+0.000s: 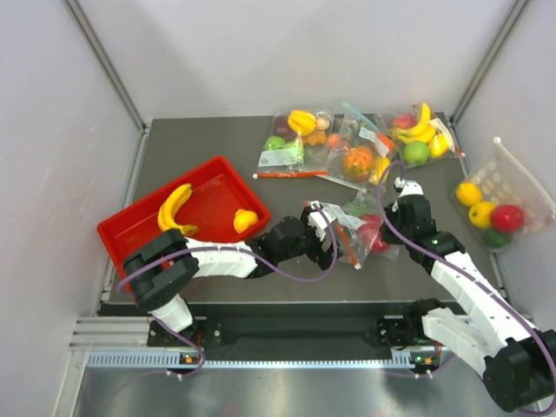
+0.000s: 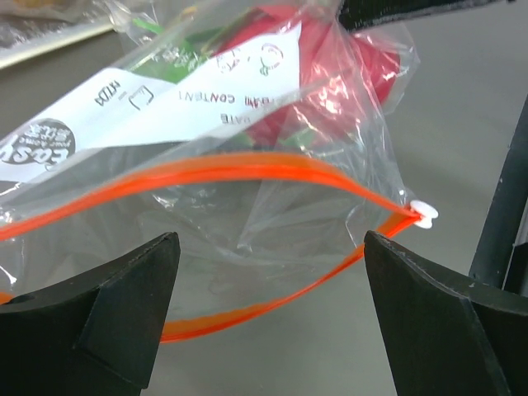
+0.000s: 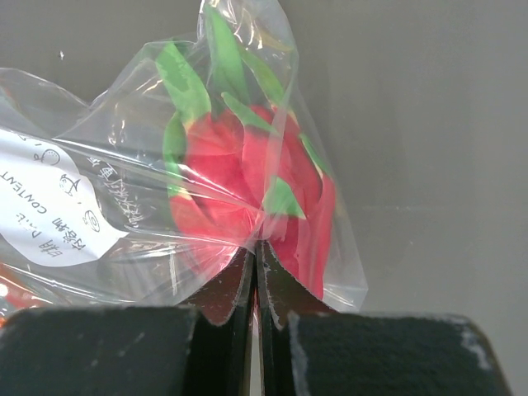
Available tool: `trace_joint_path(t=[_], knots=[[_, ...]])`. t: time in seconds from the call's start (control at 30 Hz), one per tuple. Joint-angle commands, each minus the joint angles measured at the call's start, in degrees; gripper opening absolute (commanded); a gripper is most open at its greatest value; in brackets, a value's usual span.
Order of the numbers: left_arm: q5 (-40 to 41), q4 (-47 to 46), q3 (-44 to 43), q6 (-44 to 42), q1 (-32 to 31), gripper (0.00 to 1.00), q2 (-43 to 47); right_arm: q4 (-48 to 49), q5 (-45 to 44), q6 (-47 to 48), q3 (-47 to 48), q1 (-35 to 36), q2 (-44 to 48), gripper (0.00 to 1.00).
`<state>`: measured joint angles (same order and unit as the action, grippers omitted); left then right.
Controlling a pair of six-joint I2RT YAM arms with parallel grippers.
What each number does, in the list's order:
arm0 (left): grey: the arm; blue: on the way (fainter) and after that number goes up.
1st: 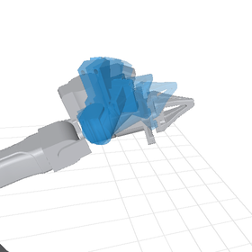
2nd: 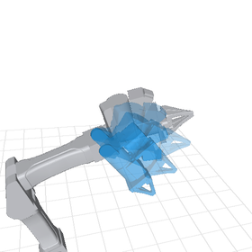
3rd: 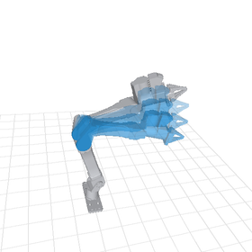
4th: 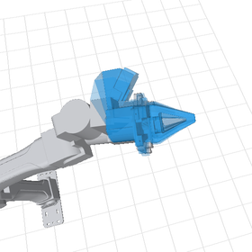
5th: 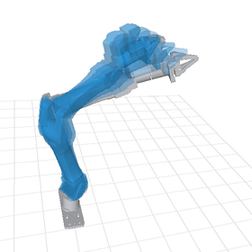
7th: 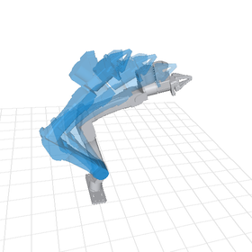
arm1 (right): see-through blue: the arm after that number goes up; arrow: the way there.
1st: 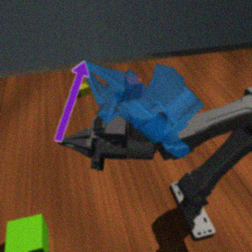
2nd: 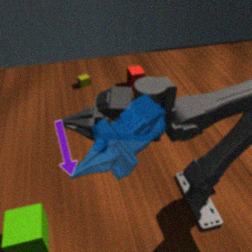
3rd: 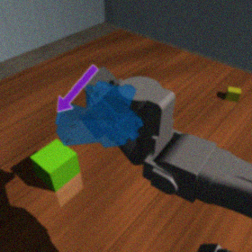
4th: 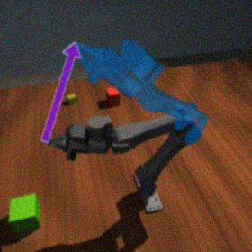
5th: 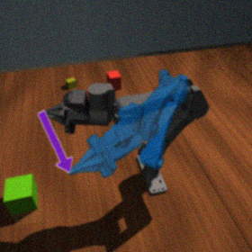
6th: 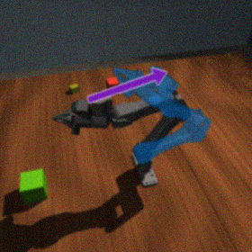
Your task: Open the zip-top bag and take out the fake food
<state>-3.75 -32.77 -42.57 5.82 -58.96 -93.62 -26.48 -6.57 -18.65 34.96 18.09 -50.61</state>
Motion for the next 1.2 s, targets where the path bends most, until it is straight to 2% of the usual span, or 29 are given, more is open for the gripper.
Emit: trace_joint_path(t=[0.0,0.2,0.3,0.33,0.5,0.7,0.93,1.1,1.17], knots=[[1.3,-5.6,-2.5,-0.4,0.0,0.97,-0.9,-2.2,-0.3,0.0,2.2,-0.8,1.4,0.0],[2.8,-7.5,-7.1,0.2,0.1,0.97,-5.9,-3.1,-0.5,-0.1,3.0,-0.7,1.9,0.03],[3.2,-7.9,-8.7,0.6,0.0,0.97,-7.8,-4.2,-1.5,0.1,4.3,-0.8,2.2,0.15],[3.1,-8.3,-8.8,0.7,0.1,0.97,-8.2,-4.5,-2.0,0.2,4.6,-0.8,2.4,0.25],[3.2,-8.3,-9.7,0.4,0.1,0.98,-10.0,-4.7,-2.9,0.1,5.8,-1.0,2.9,0.5],[2.3,-8.9,-9.9,0.4,0.1,0.98,-11.0,-0.8,0.7,0.2,4.1,-2.8,0.1,0.65],[-1.2,-11.3,-8.7,0.3,0.1,0.98,-11.2,6.9,9.5,0.1,0.3,-8.1,-4.8,0.69],[-2.8,-12.0,-8.5,0.2,0.5,0.98,-11.1,11.3,16.9,-0.2,-2.2,-10.5,-7.1,0.68],[-3.1,-12.2,-8.5,0.4,0.9,0.98,-11.2,12.0,18.5,-0.2,-2.8,-10.8,-8.4,0.63]])
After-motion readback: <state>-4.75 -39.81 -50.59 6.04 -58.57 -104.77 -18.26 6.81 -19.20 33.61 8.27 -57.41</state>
